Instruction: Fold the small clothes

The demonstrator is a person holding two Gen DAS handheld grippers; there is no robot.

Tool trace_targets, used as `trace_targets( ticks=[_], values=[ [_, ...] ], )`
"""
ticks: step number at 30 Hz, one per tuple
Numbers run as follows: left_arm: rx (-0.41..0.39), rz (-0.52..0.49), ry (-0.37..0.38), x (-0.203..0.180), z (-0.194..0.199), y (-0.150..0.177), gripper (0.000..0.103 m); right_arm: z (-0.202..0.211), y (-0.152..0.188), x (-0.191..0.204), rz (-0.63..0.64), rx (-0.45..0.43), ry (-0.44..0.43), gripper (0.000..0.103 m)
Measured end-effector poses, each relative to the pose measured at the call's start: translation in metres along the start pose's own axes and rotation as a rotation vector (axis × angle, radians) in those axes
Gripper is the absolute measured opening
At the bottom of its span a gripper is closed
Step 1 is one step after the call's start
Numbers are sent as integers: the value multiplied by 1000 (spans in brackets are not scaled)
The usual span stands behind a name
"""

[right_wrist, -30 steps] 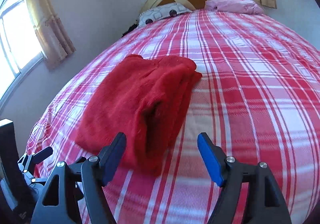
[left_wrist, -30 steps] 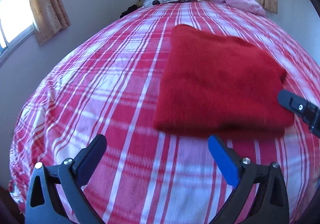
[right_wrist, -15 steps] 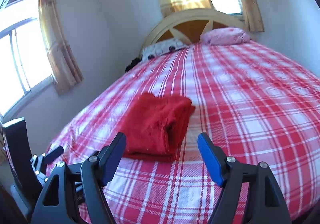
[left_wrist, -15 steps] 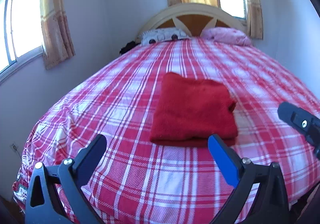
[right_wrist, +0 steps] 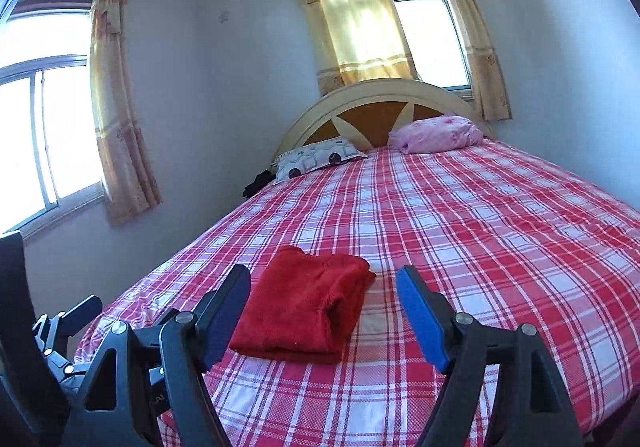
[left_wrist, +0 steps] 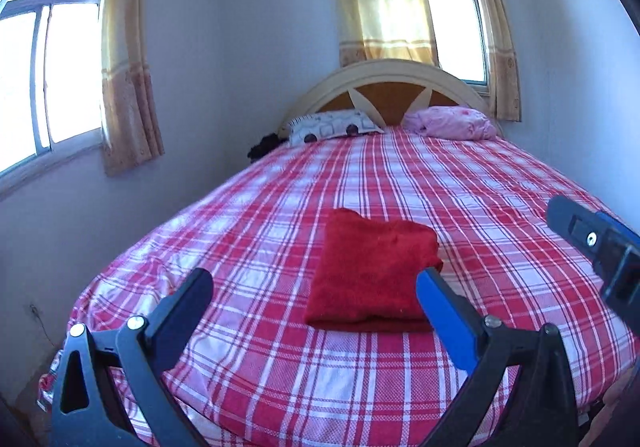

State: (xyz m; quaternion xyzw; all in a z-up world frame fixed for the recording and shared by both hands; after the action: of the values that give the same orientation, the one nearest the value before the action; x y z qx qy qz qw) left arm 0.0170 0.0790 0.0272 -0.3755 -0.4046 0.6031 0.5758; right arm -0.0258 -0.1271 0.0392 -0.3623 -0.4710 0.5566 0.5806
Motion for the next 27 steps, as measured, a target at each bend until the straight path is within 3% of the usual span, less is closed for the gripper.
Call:
trace_targets(
  ticks=[8,27],
  values=[
    [70,20,-13,-3,-6,3,103,3,5,-2,-14,-2,14,76],
    [69,22,-25,-4,-3,6,103,4,9,0,-13,2,2,76]
  ],
)
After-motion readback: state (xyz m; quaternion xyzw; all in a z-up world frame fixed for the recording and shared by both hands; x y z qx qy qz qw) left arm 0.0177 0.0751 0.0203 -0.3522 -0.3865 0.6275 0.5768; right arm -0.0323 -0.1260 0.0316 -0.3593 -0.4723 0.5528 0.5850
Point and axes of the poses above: each gripper's, at about its wrist camera, not at the fingertips, and z roughly against the way its jaws point, x to its left, y to its underside, the point moved 2 cm from there along -z, roughly the way its jaws point, and after that the axes turned 6 degrees about z, right-handed, at the moved point
